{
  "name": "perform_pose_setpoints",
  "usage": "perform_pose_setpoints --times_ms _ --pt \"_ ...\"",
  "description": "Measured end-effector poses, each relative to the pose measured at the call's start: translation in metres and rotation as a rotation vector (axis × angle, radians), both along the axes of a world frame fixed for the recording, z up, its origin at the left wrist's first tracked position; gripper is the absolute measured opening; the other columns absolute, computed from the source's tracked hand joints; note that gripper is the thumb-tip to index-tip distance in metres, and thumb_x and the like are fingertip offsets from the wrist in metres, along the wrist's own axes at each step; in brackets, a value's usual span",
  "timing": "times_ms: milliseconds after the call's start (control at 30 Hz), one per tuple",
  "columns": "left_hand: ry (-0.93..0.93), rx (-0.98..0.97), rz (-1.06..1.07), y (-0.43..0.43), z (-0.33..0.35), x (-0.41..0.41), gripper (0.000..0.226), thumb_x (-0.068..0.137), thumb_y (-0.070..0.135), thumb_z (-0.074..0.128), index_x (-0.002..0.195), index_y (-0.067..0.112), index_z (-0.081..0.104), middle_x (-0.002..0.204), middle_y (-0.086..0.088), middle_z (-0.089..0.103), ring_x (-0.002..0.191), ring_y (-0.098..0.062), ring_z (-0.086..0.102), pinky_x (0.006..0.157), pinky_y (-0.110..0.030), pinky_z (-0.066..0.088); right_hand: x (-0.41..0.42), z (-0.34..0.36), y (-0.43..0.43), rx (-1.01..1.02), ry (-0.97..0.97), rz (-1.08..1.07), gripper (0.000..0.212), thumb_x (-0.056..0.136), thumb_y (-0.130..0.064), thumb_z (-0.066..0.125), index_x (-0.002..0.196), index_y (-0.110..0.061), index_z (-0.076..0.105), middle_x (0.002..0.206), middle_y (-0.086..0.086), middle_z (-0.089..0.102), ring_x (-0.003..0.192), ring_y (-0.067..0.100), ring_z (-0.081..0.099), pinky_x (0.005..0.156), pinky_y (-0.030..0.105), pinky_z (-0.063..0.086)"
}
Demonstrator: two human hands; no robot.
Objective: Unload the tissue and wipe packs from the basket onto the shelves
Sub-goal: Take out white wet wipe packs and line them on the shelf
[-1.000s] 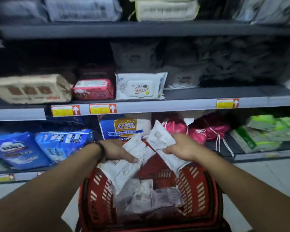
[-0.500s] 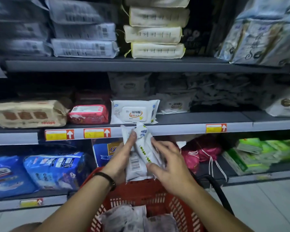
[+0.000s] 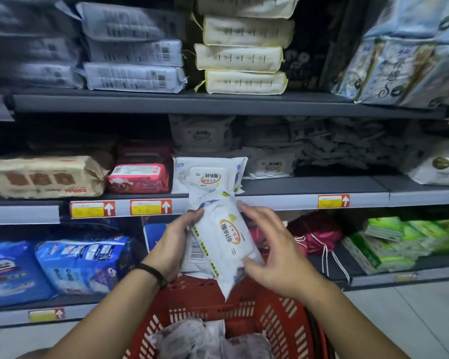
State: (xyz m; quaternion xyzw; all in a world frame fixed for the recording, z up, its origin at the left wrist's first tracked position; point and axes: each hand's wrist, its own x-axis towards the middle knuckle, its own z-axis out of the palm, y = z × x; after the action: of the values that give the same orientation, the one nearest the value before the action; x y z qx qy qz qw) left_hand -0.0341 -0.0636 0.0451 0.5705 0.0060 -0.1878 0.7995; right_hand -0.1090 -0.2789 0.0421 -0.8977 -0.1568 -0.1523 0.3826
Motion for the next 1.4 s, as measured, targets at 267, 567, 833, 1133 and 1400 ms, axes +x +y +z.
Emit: perform_pose_setpoints --times_ms 267,567,833,1133,1400 --pt "0.048 -0.02 -0.235 0.011 0.02 -0.004 0.049 0.097 0.048 0.051 0.125 0.017 0.077 0.128 -0.017 0.075 0.115 -0.037 0.074 0.095 -0.048 0.059 0.001 0.007 0.003 -0.14 0.06 0.022 0.103 0.067 -0.034 0.085 0.156 -0.05 0.036 0.144 -0.017 0.026 0.105 -0.011 0.054 0.092 0.02 0.053" --pt "0.06 -0.033 -0.306 0.022 0.017 0.007 0.055 0.094 0.024 0.074 0.146 0.02 0.057 0.136 -0.014 0.07 0.102 -0.029 0.077 0.073 -0.041 0.065 0.015 -0.009 0.004 0.162 -0.041 -0.204 0.079 0.051 -0.049 0.094 0.123 -0.033 0.066 0.12 -0.015 0.059 0.095 0.01 0.068 0.081 0.03 0.059" --pt "0.048 0.153 -0.342 0.038 0.015 0.018 0.071 0.076 0.029 0.089 0.135 0.001 0.063 0.125 -0.024 0.074 0.1 -0.033 0.076 0.085 -0.04 0.064 0.028 -0.018 -0.002 0.393 0.055 -0.252 0.071 0.053 -0.046 0.09 0.12 -0.032 0.069 0.118 -0.007 0.074 0.098 0.016 0.073 0.084 0.042 0.062" --pt "-0.143 0.123 -0.142 0.032 0.019 0.018 0.068 0.069 0.0 0.084 0.133 0.007 0.065 0.12 -0.017 0.078 0.107 -0.032 0.076 0.087 -0.04 0.065 0.027 -0.021 -0.005 0.303 0.044 -0.332 0.071 0.051 -0.046 0.091 0.117 -0.036 0.067 0.115 -0.012 0.07 0.095 0.011 0.071 0.081 0.046 0.063" --pt "-0.117 -0.041 0.148 0.012 0.014 0.02 0.038 0.09 0.008 0.077 0.128 0.008 0.068 0.116 -0.017 0.079 0.105 -0.033 0.077 0.094 -0.047 0.061 0.035 0.003 0.001 0.378 -0.041 -0.658 0.071 0.051 -0.065 0.083 0.107 -0.028 0.062 0.101 -0.009 0.072 0.088 0.009 0.071 0.085 0.042 0.061"
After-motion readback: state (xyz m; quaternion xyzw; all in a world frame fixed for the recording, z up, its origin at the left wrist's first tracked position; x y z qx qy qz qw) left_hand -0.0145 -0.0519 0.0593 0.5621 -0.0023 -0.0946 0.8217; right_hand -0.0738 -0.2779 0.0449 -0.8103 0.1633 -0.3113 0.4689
